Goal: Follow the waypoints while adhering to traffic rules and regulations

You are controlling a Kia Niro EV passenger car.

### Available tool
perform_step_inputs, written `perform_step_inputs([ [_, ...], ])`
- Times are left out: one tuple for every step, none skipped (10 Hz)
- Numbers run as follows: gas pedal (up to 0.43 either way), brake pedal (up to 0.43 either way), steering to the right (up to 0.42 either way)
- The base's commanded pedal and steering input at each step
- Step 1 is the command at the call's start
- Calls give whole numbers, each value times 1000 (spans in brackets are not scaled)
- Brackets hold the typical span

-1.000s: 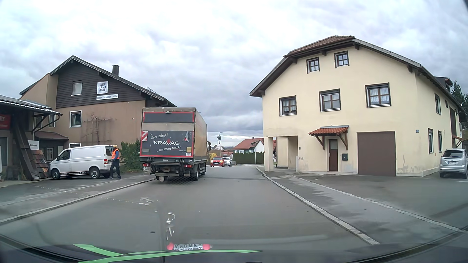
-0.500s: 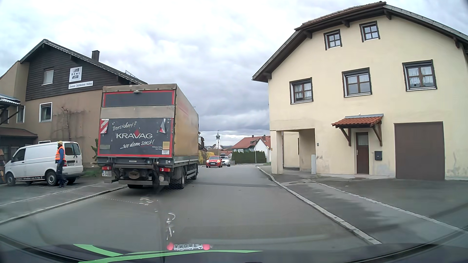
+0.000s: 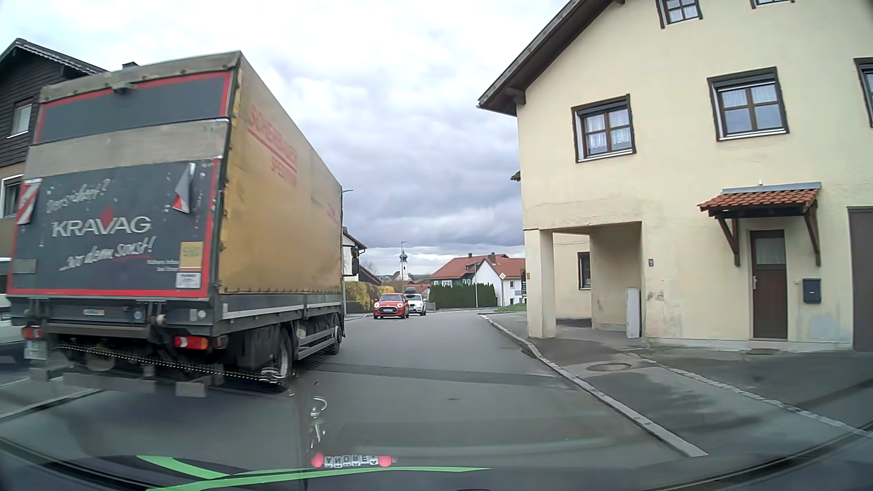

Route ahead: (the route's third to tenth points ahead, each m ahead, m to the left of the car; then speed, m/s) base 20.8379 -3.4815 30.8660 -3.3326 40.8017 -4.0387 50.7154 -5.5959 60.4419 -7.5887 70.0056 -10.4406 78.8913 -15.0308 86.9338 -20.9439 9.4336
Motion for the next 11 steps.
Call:
perform_step_inputs([
  [67, 0, 5],
  [79, 0, 4],
  [79, 0, 4],
  [79, 0, 4],
  [79, 0, 4],
  [79, 0, 5],
  [79, 0, 5],
  [79, 0, 5],
  [79, 0, 6],
  [79, 0, 7],
  [87, 0, 7],
])
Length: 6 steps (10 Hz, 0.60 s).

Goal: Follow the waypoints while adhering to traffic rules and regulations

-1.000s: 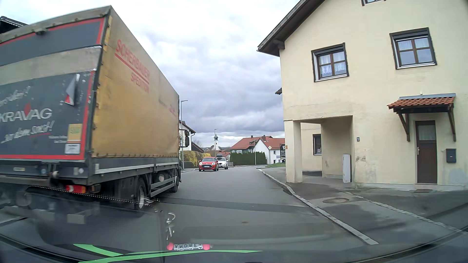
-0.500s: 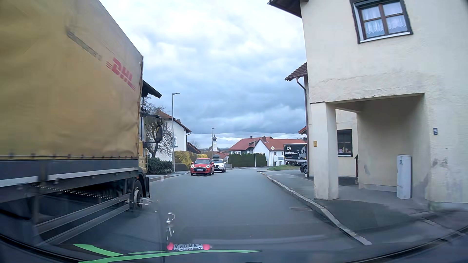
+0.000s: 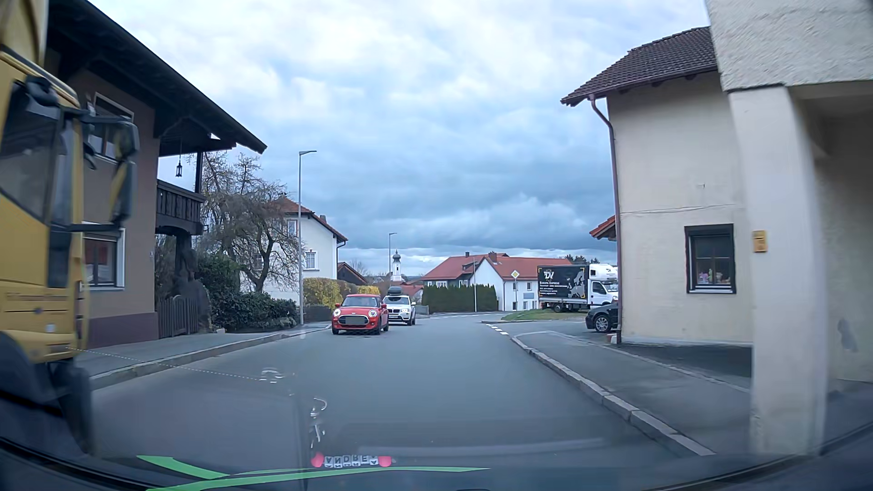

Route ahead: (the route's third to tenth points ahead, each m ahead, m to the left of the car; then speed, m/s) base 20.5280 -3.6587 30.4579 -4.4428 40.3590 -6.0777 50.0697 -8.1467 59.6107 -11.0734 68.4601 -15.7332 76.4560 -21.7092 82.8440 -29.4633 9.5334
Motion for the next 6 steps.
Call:
perform_step_inputs([
  [87, 0, 8],
  [87, 0, 8],
  [87, 0, 8],
  [87, 0, 8],
  [87, 0, 8],
  [87, 0, 9],
])
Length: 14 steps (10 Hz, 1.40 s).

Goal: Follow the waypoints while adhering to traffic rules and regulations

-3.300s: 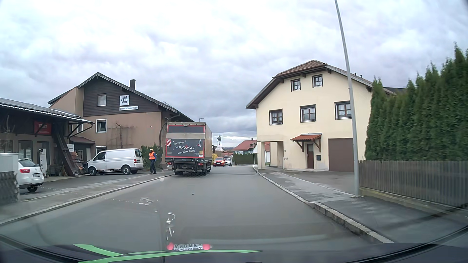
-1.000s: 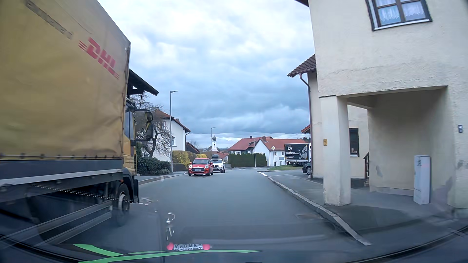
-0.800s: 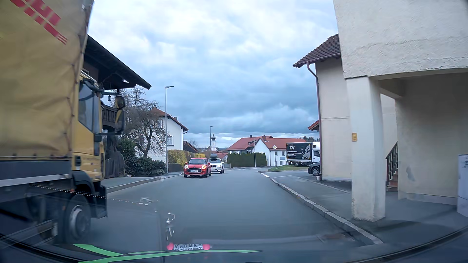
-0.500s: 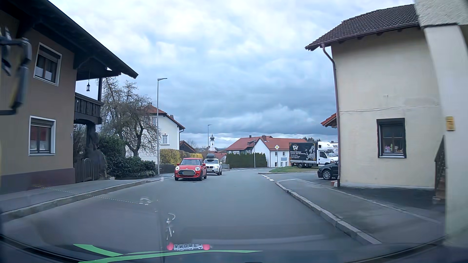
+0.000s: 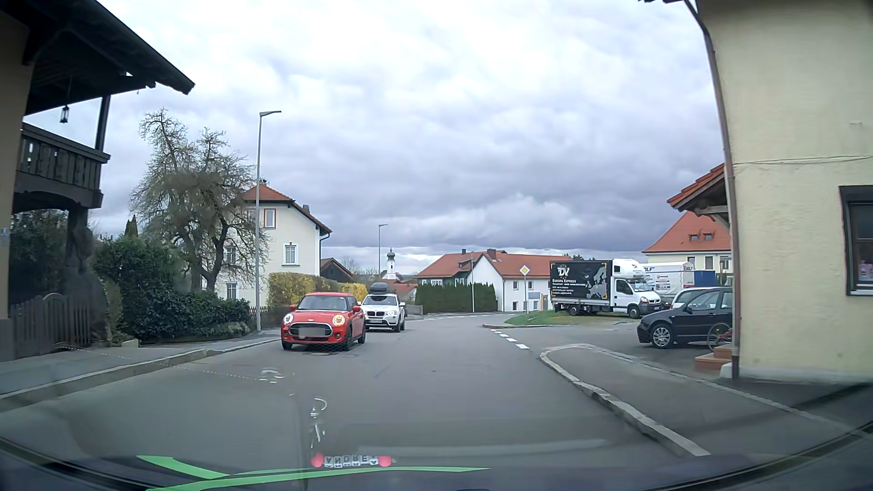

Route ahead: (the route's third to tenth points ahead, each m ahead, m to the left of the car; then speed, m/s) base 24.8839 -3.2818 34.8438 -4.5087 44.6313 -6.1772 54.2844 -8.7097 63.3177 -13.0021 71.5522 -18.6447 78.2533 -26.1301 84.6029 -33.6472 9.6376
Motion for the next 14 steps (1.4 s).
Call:
perform_step_inputs([
  [87, 0, 10],
  [87, 0, 11],
  [87, 0, 11],
  [87, 0, 11],
  [87, 0, 11],
  [87, 0, 11],
  [79, 0, 9],
  [79, 0, 7],
  [67, 0, 6],
  [59, 0, 7],
  [59, 0, 7],
  [47, 0, 5],
  [28, 0, 5],
  [28, 0, 5],
])
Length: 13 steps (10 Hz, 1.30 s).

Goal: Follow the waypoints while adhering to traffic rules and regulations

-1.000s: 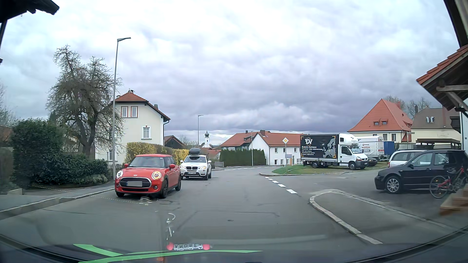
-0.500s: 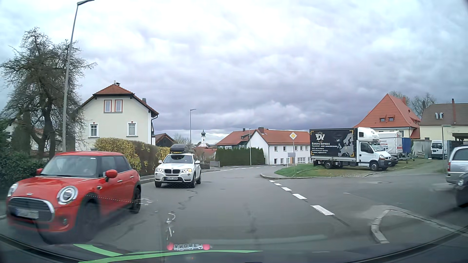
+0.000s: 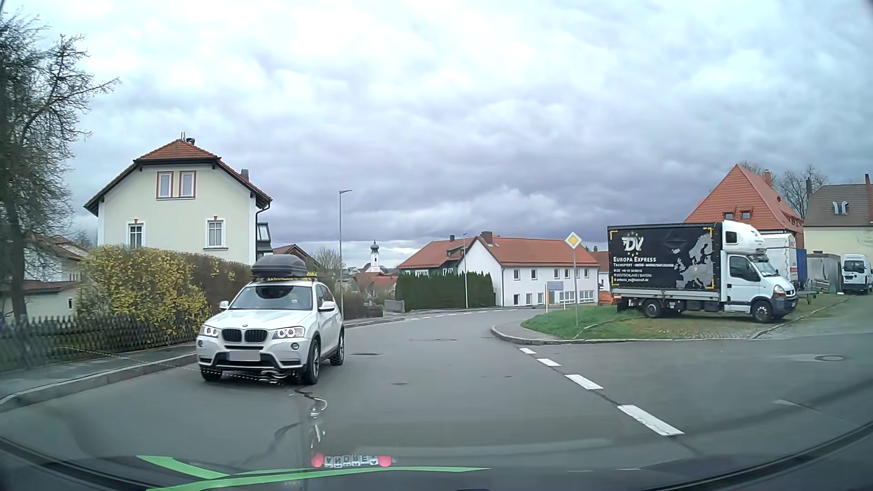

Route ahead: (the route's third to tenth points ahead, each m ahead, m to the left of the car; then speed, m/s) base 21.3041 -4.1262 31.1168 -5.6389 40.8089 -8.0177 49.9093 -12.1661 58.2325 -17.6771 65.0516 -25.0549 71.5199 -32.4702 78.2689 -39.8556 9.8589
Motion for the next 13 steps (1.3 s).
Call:
perform_step_inputs([
  [28, 0, 4],
  [28, 0, 5],
  [20, 0, 4],
  [20, 0, 4],
  [20, 0, 4],
  [20, 0, 4],
  [20, 0, 4],
  [20, 0, 4],
  [20, 0, 4],
  [20, 0, 4],
  [8, 0, 4],
  [20, 0, 4],
  [20, 0, 4],
])
